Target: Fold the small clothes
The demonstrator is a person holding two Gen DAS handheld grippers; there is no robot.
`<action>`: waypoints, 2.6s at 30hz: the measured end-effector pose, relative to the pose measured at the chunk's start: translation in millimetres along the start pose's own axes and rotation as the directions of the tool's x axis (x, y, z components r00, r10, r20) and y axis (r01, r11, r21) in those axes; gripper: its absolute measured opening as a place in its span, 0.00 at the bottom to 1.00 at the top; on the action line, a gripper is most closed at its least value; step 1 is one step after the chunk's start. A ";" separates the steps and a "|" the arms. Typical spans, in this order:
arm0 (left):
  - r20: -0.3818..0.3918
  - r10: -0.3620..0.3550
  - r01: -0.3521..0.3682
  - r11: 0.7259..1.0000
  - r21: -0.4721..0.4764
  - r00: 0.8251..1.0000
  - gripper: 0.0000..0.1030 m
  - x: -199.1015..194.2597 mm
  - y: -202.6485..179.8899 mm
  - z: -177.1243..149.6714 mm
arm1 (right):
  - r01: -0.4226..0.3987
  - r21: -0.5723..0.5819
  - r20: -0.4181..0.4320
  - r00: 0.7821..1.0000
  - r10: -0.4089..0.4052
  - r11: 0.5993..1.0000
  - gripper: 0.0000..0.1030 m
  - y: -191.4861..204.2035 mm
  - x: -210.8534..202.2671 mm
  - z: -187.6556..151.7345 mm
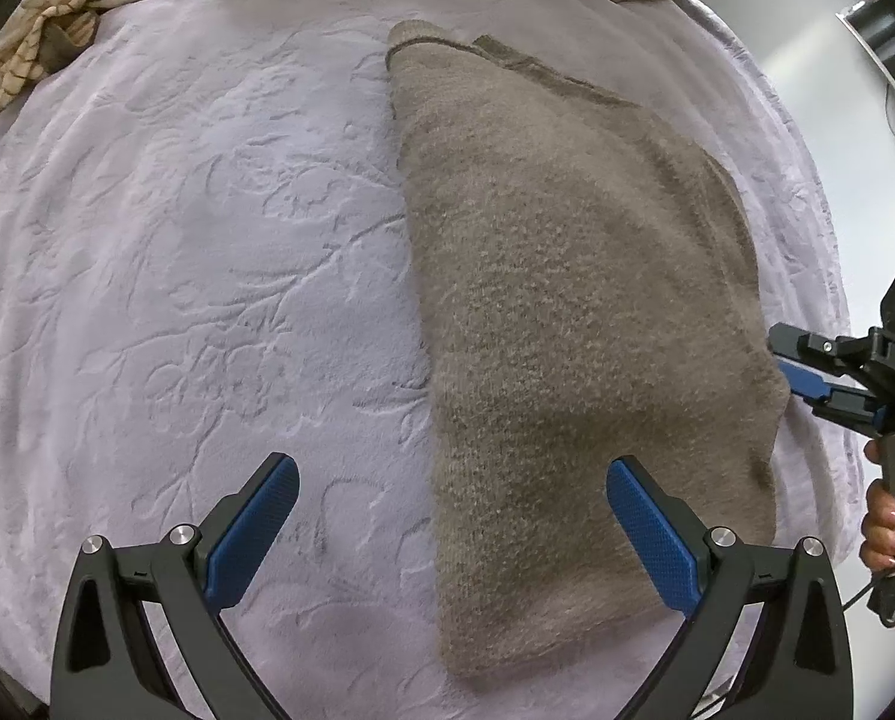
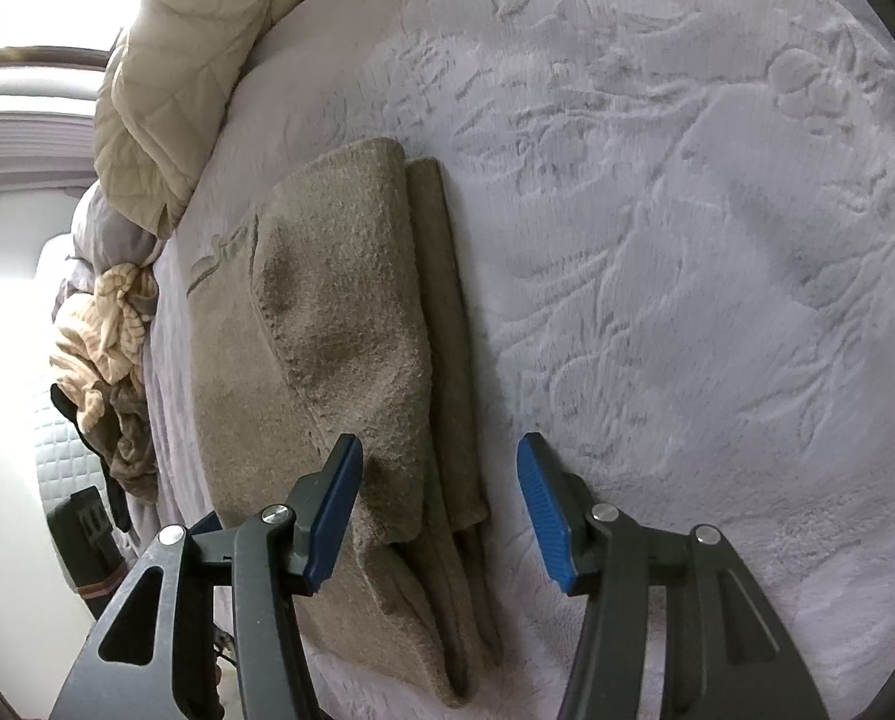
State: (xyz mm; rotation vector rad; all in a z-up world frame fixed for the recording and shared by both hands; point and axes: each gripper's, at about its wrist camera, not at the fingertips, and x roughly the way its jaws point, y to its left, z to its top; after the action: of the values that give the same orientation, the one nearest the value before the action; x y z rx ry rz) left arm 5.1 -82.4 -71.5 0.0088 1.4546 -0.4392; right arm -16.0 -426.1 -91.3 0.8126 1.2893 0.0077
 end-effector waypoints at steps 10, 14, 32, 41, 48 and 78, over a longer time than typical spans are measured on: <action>-0.001 -0.143 0.143 0.990 -0.015 0.990 1.00 0.0 4.7 17.3 | -0.073 -0.015 0.019 0.997 0.073 0.997 0.56 0.7 3.3 16.8; -0.021 -0.206 0.206 0.978 -0.017 0.978 1.00 4.7 5.4 25.0 | -0.091 -0.013 -0.013 0.996 0.091 0.996 0.56 -2.1 15.4 27.0; -0.034 -0.341 0.342 0.940 0.013 0.939 1.00 42.3 -11.8 38.3 | -0.315 -0.082 -0.128 0.944 0.304 0.945 0.59 -5.5 49.3 64.6; -0.023 -0.304 0.305 0.952 0.024 0.952 0.87 49.9 -25.7 33.0 | -0.355 -0.028 -0.156 0.925 0.347 0.934 0.37 -7.8 61.6 70.5; 0.061 -0.388 0.392 0.919 -0.053 0.919 0.53 19.4 -9.9 22.1 | -0.473 0.059 -0.122 0.870 0.477 0.879 0.32 0.2 47.6 58.0; 0.135 -0.385 0.391 0.920 -0.016 0.913 0.53 -111.0 75.1 -107.5 | -0.512 0.013 -0.212 0.838 0.503 0.859 0.31 118.8 52.9 -87.9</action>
State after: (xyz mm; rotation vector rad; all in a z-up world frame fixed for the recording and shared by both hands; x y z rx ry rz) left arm -81.1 47.1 1.4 -0.3440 1.3362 -0.7204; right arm -23.3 -270.0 -76.3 1.1202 1.2270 0.5623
